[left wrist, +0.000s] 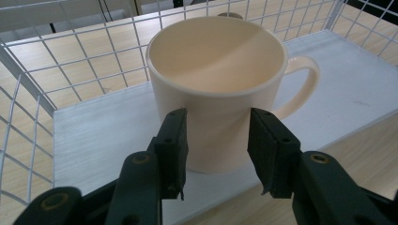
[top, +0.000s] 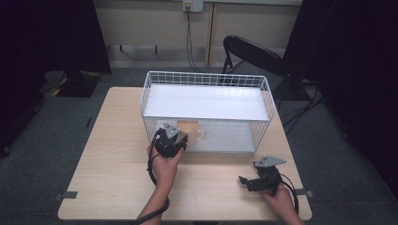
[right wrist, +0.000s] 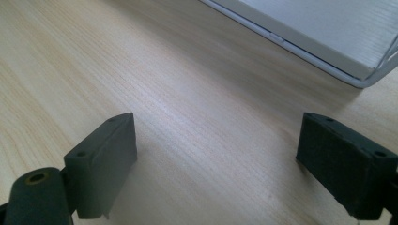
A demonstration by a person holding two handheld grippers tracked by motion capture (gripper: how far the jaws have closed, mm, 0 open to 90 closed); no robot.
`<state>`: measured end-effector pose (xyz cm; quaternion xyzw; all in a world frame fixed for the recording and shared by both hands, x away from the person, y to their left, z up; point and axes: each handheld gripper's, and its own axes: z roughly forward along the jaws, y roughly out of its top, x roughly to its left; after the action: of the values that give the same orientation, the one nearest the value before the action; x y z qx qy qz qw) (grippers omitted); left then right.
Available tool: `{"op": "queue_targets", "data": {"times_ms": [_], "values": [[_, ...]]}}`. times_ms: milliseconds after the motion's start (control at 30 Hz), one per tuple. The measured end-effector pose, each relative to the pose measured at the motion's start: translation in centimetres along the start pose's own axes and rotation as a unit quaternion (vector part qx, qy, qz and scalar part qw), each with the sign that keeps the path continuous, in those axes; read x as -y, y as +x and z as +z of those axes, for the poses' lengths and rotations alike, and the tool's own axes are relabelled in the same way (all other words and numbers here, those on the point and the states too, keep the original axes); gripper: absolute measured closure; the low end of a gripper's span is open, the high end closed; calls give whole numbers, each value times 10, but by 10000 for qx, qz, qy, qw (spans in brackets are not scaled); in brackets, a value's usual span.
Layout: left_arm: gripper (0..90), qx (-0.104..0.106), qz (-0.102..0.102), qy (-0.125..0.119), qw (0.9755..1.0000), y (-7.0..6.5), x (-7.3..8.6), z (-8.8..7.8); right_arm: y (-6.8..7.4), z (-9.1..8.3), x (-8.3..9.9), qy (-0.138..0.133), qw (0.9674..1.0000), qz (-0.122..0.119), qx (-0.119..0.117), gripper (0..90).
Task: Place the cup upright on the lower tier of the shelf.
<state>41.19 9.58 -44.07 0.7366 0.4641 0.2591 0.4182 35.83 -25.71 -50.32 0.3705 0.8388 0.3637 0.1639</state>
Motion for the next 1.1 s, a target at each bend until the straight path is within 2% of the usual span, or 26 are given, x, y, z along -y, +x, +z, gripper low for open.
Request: {"op": "queue_targets", "data": {"times_ms": [167, 333, 400, 467, 533, 833, 967, 1033, 1100], "values": [[578, -45, -11, -31, 10000, -1, 1, 1, 0, 0, 0, -1, 10000, -1, 0, 118], [432, 86, -56, -104, 9999, -3, 1, -1, 0, 0, 0, -1, 10000, 0, 0, 118], [365, 141, -75, -39, 9999, -2, 1, -2, 0, 0, 0, 0, 10000, 0, 0, 118], [328, 152, -24, -17, 9999, -1, 1, -4, 0, 0, 0, 0, 10000, -1, 0, 118], [294, 202, -92, -42, 9997, -1, 1, -5, 0, 0, 0, 0, 10000, 0, 0, 118], [218, 375, 72, 85, 9992, -2, 3, -10, 0, 0, 0, 0, 10000, -1, 1, 118], [190, 458, 29, 42, 9989, -1, 5, -13, 0, 0, 0, 2, 10000, 3, -1, 118], [181, 477, 75, 38, 9988, -1, 6, -16, 0, 0, 0, 4, 10000, 4, -1, 117], [174, 584, 119, 59, 9982, 0, 8, -18, 0, 0, 0, 4, 10000, 0, -1, 118]]}}
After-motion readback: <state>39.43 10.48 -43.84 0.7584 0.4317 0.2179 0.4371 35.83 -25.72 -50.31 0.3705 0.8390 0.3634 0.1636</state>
